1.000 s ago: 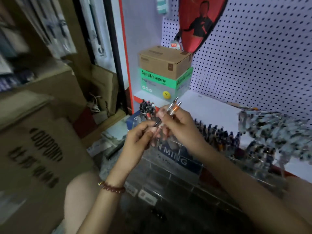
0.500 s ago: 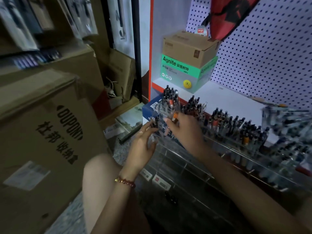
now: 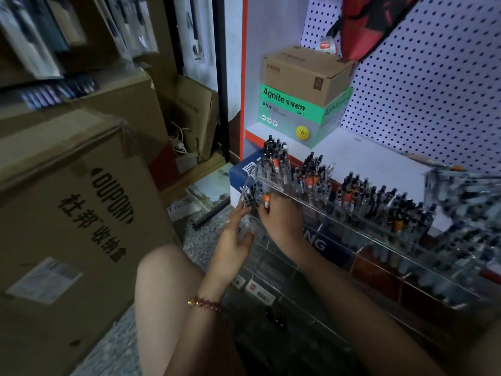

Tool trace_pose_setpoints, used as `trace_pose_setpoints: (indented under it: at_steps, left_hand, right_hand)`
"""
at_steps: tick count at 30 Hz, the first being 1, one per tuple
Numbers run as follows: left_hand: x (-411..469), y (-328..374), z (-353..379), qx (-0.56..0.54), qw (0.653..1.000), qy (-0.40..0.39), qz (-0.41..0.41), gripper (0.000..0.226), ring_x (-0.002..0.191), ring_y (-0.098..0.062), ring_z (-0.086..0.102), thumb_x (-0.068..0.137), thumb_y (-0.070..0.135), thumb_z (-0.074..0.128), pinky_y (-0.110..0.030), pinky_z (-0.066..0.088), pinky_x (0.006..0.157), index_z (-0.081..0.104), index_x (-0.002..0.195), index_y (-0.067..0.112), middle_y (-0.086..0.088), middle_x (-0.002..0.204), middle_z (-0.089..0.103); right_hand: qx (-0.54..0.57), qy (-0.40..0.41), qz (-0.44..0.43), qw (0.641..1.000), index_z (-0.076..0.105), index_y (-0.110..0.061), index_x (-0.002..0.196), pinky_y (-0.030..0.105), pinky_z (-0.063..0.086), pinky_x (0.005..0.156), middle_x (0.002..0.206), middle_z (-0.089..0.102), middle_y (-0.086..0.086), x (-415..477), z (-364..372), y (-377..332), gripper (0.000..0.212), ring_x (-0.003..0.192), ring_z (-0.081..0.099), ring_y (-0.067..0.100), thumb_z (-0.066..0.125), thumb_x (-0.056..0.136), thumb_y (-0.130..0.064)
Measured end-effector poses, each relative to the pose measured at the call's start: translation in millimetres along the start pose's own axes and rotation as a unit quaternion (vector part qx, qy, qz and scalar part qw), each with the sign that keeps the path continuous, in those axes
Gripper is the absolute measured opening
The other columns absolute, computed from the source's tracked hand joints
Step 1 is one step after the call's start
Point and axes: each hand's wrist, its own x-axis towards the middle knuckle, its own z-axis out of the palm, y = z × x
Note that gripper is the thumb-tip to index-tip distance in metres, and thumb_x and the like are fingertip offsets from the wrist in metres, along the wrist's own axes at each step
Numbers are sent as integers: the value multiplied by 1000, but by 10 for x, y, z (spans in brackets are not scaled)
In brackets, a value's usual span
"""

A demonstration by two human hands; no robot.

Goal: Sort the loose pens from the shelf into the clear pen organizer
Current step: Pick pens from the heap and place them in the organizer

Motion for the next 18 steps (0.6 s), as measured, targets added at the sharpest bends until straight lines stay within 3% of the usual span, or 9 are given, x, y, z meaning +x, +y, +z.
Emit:
trace_pose_setpoints:
  at_steps: [2,5,6,8,10,15,18]
  left_hand:
    - [-4,23,28,-5,1000,-2,-1,49,141,0,18,93,-1,52,-33,25,117,43,135,23,21,145,21]
    - [-4,23,38,-11,1000,-2,12,48,129,22,15,93,-4,51,-16,26,110,44,132,23,31,139,22]
    - [1,6,40,-12,1000,2,9,47,128,22,15,93,-3,51,-12,27,107,44,132,23,31,139,22]
    - [15,-23,46,-19,1000,11,-3,47,128,21,17,93,-3,51,-14,28,108,44,133,22,25,140,25]
    - [23,-30,55,-31,999,15,-6,47,121,30,18,93,-6,49,-15,29,107,44,134,18,25,136,28]
    - [8,-70,114,-28,999,32,-3,49,137,6,15,93,-7,47,-25,26,114,44,135,19,15,148,24]
    - [-7,-36,158,-46,998,48,3,54,134,13,16,90,-14,42,-15,29,111,46,131,21,10,151,22]
  right_hand:
    - [29,7,15,999,59,-7,98,31,46,60,91,68,10,-18,45,-26,27,82,66,27,48,98,-32]
    - [103,6,48,994,57,-10,96,37,53,64,87,67,8,-57,115,-62,29,80,66,26,50,97,-38]
    - [124,7,55,991,57,-11,97,38,53,66,86,67,7,-74,127,-59,29,79,65,25,51,96,-39]
    - [160,7,50,986,59,-13,101,36,53,65,85,67,2,-110,132,-31,27,78,65,22,55,94,-39]
    - [180,-7,33,983,60,-15,105,31,49,64,82,64,-4,-137,110,8,23,78,64,20,60,91,-33]
    - [140,-38,-5,989,59,-14,116,41,54,75,96,68,3,-151,118,46,24,87,65,21,54,93,-19]
    - [121,-34,3,992,58,-13,121,39,53,78,102,69,5,-119,114,49,27,92,65,22,49,97,-19]
